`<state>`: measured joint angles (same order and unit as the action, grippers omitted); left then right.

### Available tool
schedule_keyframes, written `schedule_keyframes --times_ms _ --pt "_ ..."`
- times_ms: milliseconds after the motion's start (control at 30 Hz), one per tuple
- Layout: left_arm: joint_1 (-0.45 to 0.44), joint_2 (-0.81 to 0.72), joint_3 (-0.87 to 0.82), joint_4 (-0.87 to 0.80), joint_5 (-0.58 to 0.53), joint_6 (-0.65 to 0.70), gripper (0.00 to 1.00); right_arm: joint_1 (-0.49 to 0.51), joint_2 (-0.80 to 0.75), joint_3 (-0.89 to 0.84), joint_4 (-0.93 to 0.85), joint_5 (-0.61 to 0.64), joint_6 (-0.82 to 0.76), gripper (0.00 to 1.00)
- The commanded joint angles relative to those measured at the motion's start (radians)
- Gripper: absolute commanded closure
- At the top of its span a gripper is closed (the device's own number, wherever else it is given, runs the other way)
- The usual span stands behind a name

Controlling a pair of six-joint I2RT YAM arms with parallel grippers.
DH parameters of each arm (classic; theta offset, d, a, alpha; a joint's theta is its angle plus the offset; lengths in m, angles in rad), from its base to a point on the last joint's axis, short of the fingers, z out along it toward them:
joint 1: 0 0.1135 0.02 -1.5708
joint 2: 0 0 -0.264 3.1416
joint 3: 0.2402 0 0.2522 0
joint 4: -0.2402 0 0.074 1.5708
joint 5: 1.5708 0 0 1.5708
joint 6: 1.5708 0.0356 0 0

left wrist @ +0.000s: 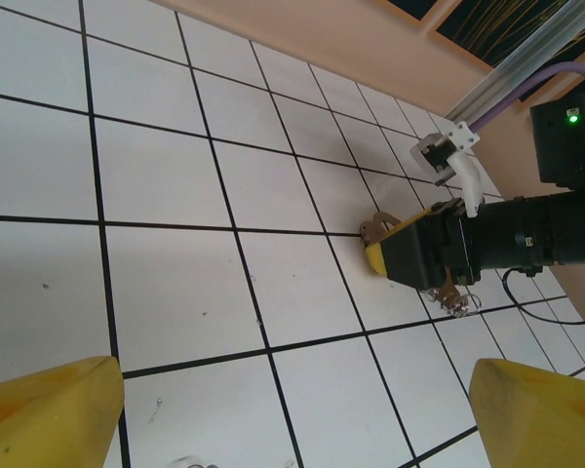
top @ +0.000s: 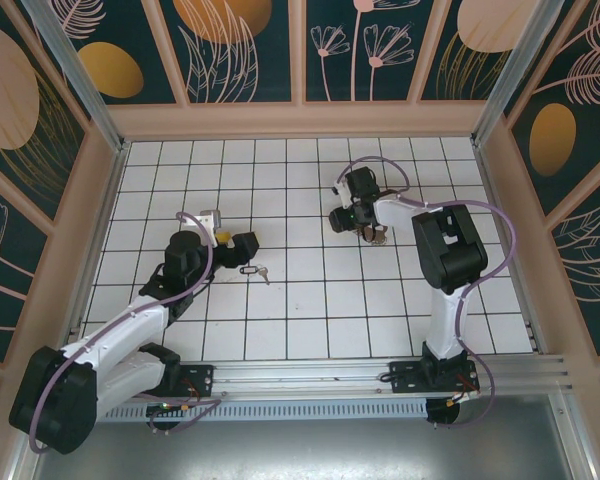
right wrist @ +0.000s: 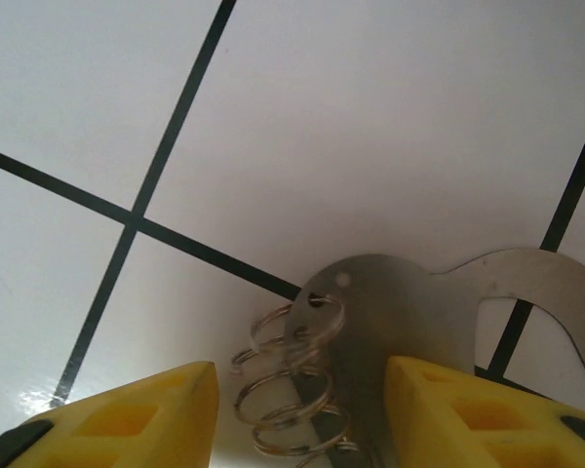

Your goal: Put the keys on the keyring

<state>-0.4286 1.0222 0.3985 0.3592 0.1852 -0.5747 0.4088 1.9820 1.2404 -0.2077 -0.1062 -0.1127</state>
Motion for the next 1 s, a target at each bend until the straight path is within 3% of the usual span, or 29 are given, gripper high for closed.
schedule_keyframes --times_ms 0,433,733,967 --pt "-0.009 0.012 0.019 0.037 0.023 -0.018 0.1 0.013 -0.025 -0.04 0.013 -0.02 0.033 0.52" --pt "-0.016 0.039 0.045 0.019 0.013 0.013 0.14 0.062 -0.108 -0.185 0.077 -0.14 0.097 0.57" --pt "-0.025 0.133 0.129 -0.021 0.026 0.088 0.17 0.113 -0.265 -0.389 0.243 -0.363 0.214 0.57" --pt "-0.063 0.266 0.203 -0.063 0.065 0.166 0.25 0.076 -0.469 -0.432 0.199 -0.353 0.226 0.54"
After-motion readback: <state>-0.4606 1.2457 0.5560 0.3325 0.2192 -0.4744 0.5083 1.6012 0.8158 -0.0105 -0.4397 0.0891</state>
